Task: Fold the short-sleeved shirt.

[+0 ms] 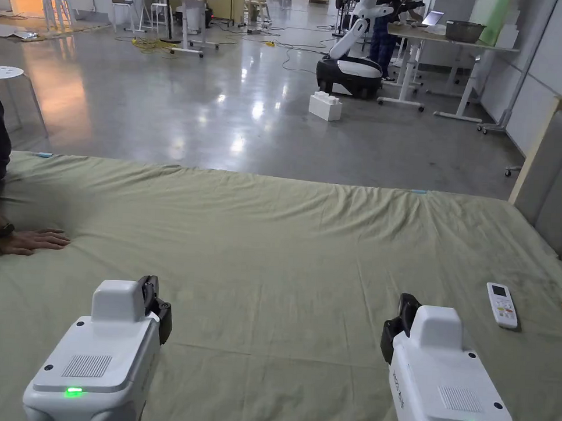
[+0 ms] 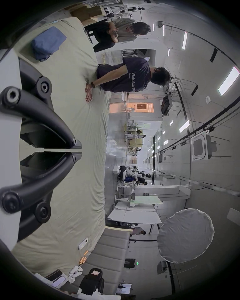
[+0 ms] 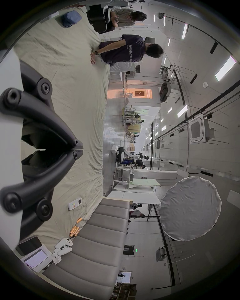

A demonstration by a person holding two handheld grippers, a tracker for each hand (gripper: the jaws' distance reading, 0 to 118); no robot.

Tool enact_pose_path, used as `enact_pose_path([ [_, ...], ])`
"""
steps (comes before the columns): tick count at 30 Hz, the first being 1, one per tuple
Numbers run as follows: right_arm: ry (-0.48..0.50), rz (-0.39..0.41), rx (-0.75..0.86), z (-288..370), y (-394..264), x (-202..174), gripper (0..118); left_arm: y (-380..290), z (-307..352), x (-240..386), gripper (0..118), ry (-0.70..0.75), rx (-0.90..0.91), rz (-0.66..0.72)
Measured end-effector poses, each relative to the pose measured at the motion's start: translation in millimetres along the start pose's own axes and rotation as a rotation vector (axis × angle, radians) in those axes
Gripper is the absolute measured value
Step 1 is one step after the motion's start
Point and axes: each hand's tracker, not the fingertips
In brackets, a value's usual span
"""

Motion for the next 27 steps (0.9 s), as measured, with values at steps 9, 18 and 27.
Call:
enact_pose_path([
  [9, 0.012, -0.016, -0.012, 0, -1, -1, 0, 1, 3, 1, 3, 0.012, 0.008, -0.021],
  [18, 0.015, -0.011, -0.011, 1, -2, -6, 18, 4, 4, 1, 15, 0.009, 0.023, -0.045],
  [27, 0.005, 0.034, 0.010, 1, 1, -11, 108, 5, 5, 7, 76, 0.045, 0.045, -0.079],
])
